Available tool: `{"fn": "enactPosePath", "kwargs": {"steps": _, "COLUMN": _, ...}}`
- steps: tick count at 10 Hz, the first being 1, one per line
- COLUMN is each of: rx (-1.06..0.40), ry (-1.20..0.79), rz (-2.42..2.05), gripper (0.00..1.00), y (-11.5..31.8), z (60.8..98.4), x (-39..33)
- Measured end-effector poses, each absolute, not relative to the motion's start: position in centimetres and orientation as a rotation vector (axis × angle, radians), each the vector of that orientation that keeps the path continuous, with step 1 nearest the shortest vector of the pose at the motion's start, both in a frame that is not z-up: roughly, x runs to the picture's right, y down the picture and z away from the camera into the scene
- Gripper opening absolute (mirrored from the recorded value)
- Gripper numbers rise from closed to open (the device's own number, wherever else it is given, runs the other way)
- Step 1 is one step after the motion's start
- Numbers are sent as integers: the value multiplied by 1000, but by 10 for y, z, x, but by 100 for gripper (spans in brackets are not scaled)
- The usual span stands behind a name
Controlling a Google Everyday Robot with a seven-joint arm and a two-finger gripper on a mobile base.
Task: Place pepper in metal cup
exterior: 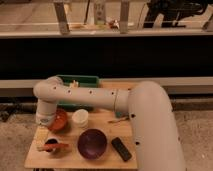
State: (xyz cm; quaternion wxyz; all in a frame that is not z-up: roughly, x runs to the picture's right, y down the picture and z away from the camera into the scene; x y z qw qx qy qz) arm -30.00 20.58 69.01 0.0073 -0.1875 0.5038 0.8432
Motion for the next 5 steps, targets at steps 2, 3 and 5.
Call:
{"fn": "enactPosePath", "kwargs": {"steps": 2, "rx": -586, "ry": 1577, "rz": 2634, "gripper": 80, "y": 207, "z": 690, "x": -301}}
{"fn": "enactPosePath", "kwargs": {"steps": 3, "rx": -586, "ry": 1577, "rz": 2634, "gripper": 80, "y": 207, "z": 690, "x": -301}}
{"fn": "enactPosePath", "kwargs": {"steps": 5, "rx": -586, "ry": 1577, "rz": 2635, "gripper": 80, "y": 207, "z": 690, "x": -301}}
